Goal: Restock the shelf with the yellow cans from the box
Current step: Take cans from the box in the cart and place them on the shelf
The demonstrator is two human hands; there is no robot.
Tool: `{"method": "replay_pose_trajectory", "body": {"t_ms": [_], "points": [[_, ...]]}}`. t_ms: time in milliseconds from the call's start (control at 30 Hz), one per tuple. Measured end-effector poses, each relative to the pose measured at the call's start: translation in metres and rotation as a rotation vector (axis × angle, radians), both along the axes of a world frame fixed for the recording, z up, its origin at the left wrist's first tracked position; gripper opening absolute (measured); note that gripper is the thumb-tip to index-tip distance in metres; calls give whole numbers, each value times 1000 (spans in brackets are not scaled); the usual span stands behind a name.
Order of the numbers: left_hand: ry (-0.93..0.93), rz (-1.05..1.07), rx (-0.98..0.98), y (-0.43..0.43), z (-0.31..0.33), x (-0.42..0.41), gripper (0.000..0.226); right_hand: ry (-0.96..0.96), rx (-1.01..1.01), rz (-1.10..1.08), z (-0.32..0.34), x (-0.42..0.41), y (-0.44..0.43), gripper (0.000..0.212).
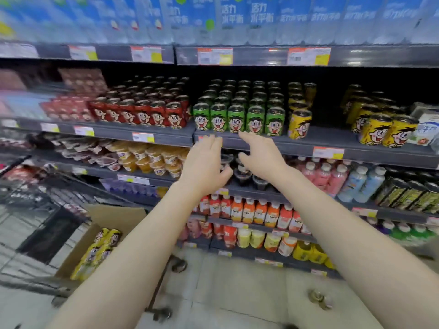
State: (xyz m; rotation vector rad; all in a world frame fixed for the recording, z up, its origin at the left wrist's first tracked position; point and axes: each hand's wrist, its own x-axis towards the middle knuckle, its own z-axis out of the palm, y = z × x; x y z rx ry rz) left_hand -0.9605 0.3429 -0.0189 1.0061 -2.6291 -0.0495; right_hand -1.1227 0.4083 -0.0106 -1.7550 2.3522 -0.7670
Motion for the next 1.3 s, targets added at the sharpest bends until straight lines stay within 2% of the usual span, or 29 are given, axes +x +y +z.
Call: {"method": "replay_pose_trajectory", "body": {"t_ms": [333,467,567,800,1000,1167,1300], "points": [[-99,324,133,-34,-32,266,60,-18,158,255,-41,241,-68,62],[-110,454,175,-49,-60,347,77,-3,228,378,-60,314,-105,61],[-134,512,178,-66,-84,393,71,-14,274,426,-85,356,-135,63],[-243,589,224,-131,-133,461,76,-82,365,472,-157,420,-219,63],[-380,576,416,-205,-189,485,78,-210,549,372,-222,444,-282,63],[-410,568,488,-254,-220,503,69,-262,658,267,-257,448,-316,56],[-412,529,558,-293,-250,512,63,-313,733,167,-283,452,-336,58]]}}
